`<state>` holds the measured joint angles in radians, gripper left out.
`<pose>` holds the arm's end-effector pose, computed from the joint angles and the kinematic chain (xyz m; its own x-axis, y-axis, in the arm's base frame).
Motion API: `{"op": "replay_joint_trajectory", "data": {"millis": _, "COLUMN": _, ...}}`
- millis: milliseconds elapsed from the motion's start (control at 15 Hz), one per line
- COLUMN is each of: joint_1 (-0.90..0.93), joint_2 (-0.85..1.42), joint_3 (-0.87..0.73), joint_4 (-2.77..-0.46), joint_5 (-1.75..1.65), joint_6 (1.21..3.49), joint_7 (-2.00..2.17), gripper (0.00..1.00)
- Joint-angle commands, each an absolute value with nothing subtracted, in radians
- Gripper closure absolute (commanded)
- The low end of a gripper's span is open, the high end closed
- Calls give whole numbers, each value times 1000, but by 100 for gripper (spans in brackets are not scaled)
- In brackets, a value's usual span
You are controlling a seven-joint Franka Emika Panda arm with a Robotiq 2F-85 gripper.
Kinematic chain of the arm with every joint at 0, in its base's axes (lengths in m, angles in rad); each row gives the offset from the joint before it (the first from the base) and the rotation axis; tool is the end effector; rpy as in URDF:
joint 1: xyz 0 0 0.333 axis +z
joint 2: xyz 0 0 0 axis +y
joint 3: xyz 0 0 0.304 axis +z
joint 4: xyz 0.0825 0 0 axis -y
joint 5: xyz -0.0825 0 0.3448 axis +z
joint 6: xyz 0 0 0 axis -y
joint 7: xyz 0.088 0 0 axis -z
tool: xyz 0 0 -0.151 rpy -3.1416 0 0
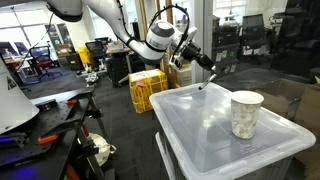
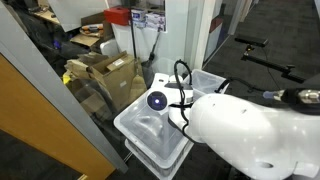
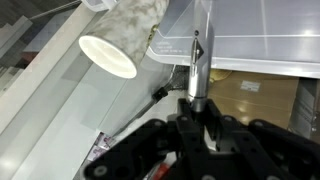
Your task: Put the marker in the cup
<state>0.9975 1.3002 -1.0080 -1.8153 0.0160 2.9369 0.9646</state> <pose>0.6462 0.0468 0.1035 0.7244 -0.0758 0.6852 -0.4931 -0.7516 0.4382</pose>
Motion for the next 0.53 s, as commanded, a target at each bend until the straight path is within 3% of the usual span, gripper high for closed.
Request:
{"op": "replay_joint_trajectory", "data": {"millis": 0, "joint_1": 1070, "joint_2": 1374, "joint_3": -1086, "joint_4": -1845, "joint_5": 50, "joint_6": 2947, "joint_7": 1025, "gripper": 95}}
{"op": "replay_joint_trajectory", "data": {"millis": 467, "joint_1": 1141, "joint_2": 1473, "joint_3": -1174, "joint_4": -1887, "joint_5": 86, "joint_6": 2930, "joint_7": 1100, "gripper": 95}}
